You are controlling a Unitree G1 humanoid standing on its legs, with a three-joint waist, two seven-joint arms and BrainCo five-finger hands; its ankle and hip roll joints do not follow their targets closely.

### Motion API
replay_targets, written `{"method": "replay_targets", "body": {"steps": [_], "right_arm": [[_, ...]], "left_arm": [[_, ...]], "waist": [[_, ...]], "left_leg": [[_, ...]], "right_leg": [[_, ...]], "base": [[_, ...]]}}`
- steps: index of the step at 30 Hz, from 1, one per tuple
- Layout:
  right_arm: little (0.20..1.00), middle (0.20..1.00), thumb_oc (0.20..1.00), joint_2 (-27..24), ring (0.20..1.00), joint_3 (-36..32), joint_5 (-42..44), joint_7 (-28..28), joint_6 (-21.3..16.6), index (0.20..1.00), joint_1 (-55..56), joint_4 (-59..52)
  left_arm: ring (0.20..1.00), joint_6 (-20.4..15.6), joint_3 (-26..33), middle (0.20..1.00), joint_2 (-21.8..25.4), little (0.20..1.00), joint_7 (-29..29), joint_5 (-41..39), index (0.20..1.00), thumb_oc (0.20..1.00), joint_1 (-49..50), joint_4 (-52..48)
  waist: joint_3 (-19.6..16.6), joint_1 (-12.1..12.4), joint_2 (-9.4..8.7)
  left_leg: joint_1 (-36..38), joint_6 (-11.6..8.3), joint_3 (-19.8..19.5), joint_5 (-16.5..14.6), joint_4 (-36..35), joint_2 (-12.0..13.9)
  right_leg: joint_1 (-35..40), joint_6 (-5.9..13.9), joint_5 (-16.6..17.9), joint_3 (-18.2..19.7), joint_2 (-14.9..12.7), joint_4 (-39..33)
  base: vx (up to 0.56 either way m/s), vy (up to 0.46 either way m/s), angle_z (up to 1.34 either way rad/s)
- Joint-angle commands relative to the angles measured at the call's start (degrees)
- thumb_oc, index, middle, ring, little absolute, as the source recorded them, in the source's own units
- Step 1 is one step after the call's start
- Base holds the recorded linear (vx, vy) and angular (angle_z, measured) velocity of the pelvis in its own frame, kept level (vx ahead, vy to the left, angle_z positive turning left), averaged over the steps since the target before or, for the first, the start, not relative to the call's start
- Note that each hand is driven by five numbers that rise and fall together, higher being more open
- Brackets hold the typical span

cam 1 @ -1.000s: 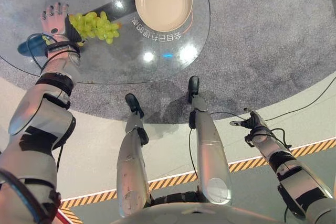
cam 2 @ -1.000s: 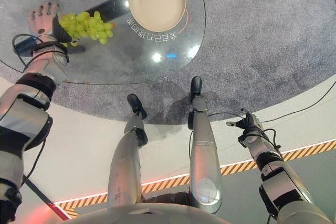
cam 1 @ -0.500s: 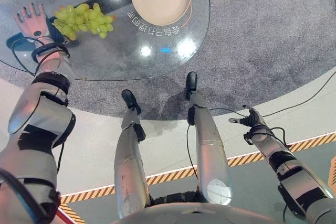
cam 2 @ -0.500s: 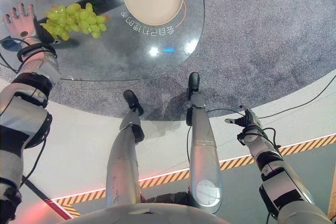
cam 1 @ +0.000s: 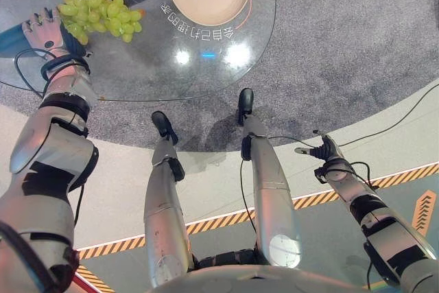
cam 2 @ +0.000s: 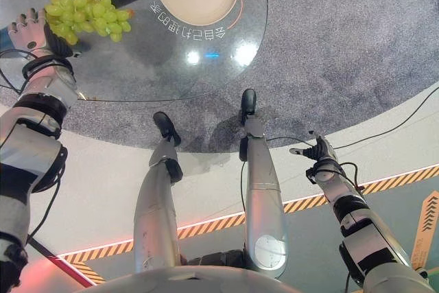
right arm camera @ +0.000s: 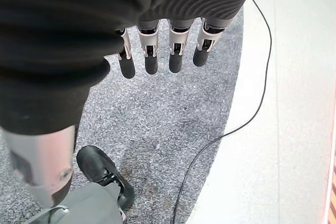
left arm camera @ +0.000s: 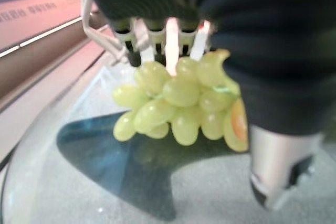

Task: Pick up fruits into the plate

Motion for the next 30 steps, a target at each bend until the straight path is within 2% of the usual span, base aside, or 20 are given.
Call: {"method": "replay_targets", "body": {"steps": [1, 5, 9, 12, 13, 17, 18, 20, 22, 23, 24, 25, 26, 27, 28, 30], "right_arm": [[1.000, 1.000, 1.000, -3.4, 1.000, 0.1, 2.3, -0.3, 1.2, 1.000, 2.9, -3.3], [1.000, 1.000, 1.000, -3.9, 1.000, -0.2, 2.4, -0.4, 1.7, 1.000, 3.0, -4.9], [1.000, 1.000, 1.000, -4.6, 1.000, -0.4, 2.7, 0.1, 1.9, 1.000, 3.2, -5.9], [1.000, 1.000, 1.000, -4.6, 1.000, -0.4, 2.9, 0.3, 1.4, 1.000, 3.4, -6.1], [1.000, 1.000, 1.000, -4.6, 1.000, -0.4, 3.0, 0.3, 1.3, 1.000, 3.3, -6.2], [1.000, 1.000, 1.000, -4.7, 1.000, -0.4, 3.9, -1.2, -0.2, 1.000, 3.1, -6.8], [1.000, 1.000, 1.000, -4.8, 1.000, -0.5, 4.1, -2.2, -0.8, 1.000, 2.9, -7.4], [1.000, 1.000, 1.000, -4.8, 1.000, -0.6, 4.2, -2.8, -1.1, 1.000, 2.7, -8.1], [1.000, 1.000, 1.000, -4.8, 1.000, -0.6, 4.7, -3.9, -1.0, 1.000, 2.6, -9.8], [1.000, 1.000, 1.000, -4.8, 1.000, -0.7, 5.0, -3.9, -0.7, 1.000, 2.0, -10.6], [1.000, 1.000, 1.000, -4.7, 1.000, -0.5, 5.0, -3.9, -0.5, 1.000, 2.3, -10.8], [1.000, 1.000, 1.000, -4.7, 1.000, -0.6, 5.2, -4.1, -0.5, 1.000, 1.9, -11.5], [1.000, 1.000, 1.000, -4.7, 1.000, -0.5, 5.4, -4.4, -0.6, 1.000, 1.8, -11.9], [1.000, 1.000, 1.000, -4.7, 1.000, -0.3, 5.5, -4.3, -0.7, 1.000, 2.0, -12.0], [1.000, 1.000, 1.000, -4.8, 1.000, -0.5, 5.5, -4.1, -0.8, 1.000, 1.7, -12.5], [1.000, 1.000, 1.000, -4.9, 1.000, -0.6, 5.7, -4.0, -0.9, 1.000, 1.6, -12.8]], "left_arm": [[1.000, -1.8, -0.4, 1.000, 2.7, 1.000, -4.6, 0.3, 1.000, 1.000, -0.4, 3.3], [1.000, -0.5, -0.7, 1.000, 2.5, 1.000, -8.5, 0.1, 1.000, 1.000, 0.8, 3.8], [1.000, 1.0, -0.6, 1.000, 2.5, 1.000, -9.7, 0.1, 1.000, 1.000, 1.6, 4.4], [1.000, 3.6, -0.1, 1.000, 2.3, 1.000, -11.3, 1.4, 1.000, 1.000, 2.2, 5.4], [0.928, 4.5, 0.3, 0.928, 2.4, 0.928, -11.6, 2.2, 0.928, 0.928, 2.6, 5.7], [0.827, 5.3, 1.2, 0.827, 2.8, 0.827, -9.9, 4.1, 0.827, 0.827, 3.1, 6.6], [0.523, 6.0, 1.4, 0.523, 3.0, 0.523, -9.5, 5.6, 0.523, 0.523, 3.0, 6.9], [0.200, 6.8, 1.6, 0.200, 3.0, 0.200, -9.0, 6.3, 0.200, 0.200, 3.1, 7.2], [0.200, 8.3, 1.7, 0.200, 3.0, 0.200, -8.3, 7.8, 0.200, 0.200, 3.7, 7.1], [0.200, 8.8, 1.9, 0.200, 3.0, 0.200, -7.6, 7.9, 0.200, 0.200, 3.8, 6.9], [0.200, 8.8, 1.9, 0.200, 2.8, 0.200, -7.2, 8.0, 0.200, 0.200, 4.4, 6.9], [0.200, 9.2, 2.1, 0.200, 2.9, 0.200, -6.5, 8.9, 0.200, 0.200, 4.3, 6.6], [0.200, 9.4, 2.1, 0.200, 2.8, 0.200, -6.1, 9.6, 0.200, 0.200, 4.6, 6.5], [0.200, 9.4, 2.0, 0.200, 2.7, 0.200, -5.9, 9.6, 0.200, 0.200, 5.0, 6.5], [0.200, 9.4, 2.0, 0.200, 2.7, 0.200, -5.0, 9.6, 0.200, 0.200, 5.0, 6.3], [0.200, 9.5, 1.9, 0.200, 2.5, 0.200, -4.1, 9.9, 0.200, 0.200, 5.0, 6.0]], "waist": [[-1.2, -1.1, -2.19], [-1.2, -1.2, -2.35], [-1.2, -1.4, -2.45], [-1.2, -1.4, -2.81], [-1.2, -1.4, -3.00], [-1.2, -1.2, -3.68], [-1.2, -1.2, -4.02], [-1.2, -1.2, -4.25], [-1.2, -1.1, -4.63], [-1.2, -1.3, -5.01], [-1.2, -1.1, -4.90], [-1.2, -1.2, -5.29], [-1.2, -1.2, -5.49], [-1.2, -1.0, -5.38], [-1.2, -1.2, -5.78], [-1.2, -1.3, -5.99]], "left_leg": [[-4.0, 0.05, 0.5, -8.9, 7.6, -4.8], [-3.6, -0.03, 1.1, -8.7, 7.2, -4.7], [-3.6, -0.14, 1.4, -8.8, 7.5, -4.4], [-3.9, -0.19, 1.3, -8.9, 7.8, -4.1], [-4.0, -0.20, 1.2, -8.8, 7.9, -4.0], [-4.1, -0.20, 0.9, -8.9, 7.9, -3.8], [-4.2, -0.19, 0.7, -8.9, 7.9, -3.8], [-4.4, -0.19, 0.5, -9.0, 7.9, -3.8], [-4.6, -0.10, -0.1, -9.2, 8.1, -4.0], [-5.8, 0.44, 0.4, -7.1, 7.4, -4.2], [-4.6, -0.03, -0.2, -9.2, 8.0, -4.1], [-5.5, 0.47, 0.4, -7.1, 7.0, -4.2], [-5.5, 0.44, 0.3, -7.1, 7.0, -4.2], [-4.4, -0.05, -0.4, -9.1, 7.5, -4.0], [-5.3, 0.38, 0.1, -7.0, 6.8, -4.2], [-5.1, 0.35, 0.1, -6.9, 6.4, -4.2]], "right_leg": [[1.4, 0.33, -4.7, 3.1, 6.8, -1.5], [1.7, 0.49, -4.4, 2.7, 6.6, -1.9], [1.6, 0.47, -4.5, 2.6, 6.5, -1.7], [1.4, 0.44, -4.3, 2.6, 6.4, -1.6], [1.5, 0.44, -4.3, 2.5, 6.5, -1.7], [1.7, 0.44, -4.1, 2.6, 6.6, -1.9], [1.7, 0.49, -4.0, 2.6, 6.7, -2.1], [1.6, 0.51, -3.9, 2.6, 6.8, -2.1], [1.5, 0.49, -3.9, 2.8, 7.1, -1.9], [0.3, 0.08, -2.0, 2.8, 7.0, -2.5], [1.5, 0.45, -3.8, 2.8, 7.3, -1.9], [0.5, 0.11, -2.0, 2.7, 7.2, -2.7], [0.6, 0.13, -2.0, 2.6, 7.2, -2.7], [1.8, 0.50, -3.8, 2.7, 7.5, -2.1], [0.9, 0.15, -2.0, 2.6, 7.4, -2.8], [1.1, 0.16, -2.0, 2.5, 7.4, -3.0]], "base": [[0.00, 0.000, 0.00], [0.00, 0.000, 0.00], [0.01, 0.018, 0.00], [0.00, 0.000, 0.00], [0.01, -0.033, 0.00], [0.00, -0.036, 0.00], [0.00, -0.043, 0.00], [0.00, -0.038, 0.00], [-0.03, -0.051, -0.02], [0.00, -0.028, -0.03], [-0.08, -0.039, -0.09], [-0.01, -0.023, -0.13], [-0.01, -0.021, -0.15], [-0.01, -0.016, -0.11], [-0.01, -0.011, -0.09], [-0.04, -0.011, -0.05]]}}
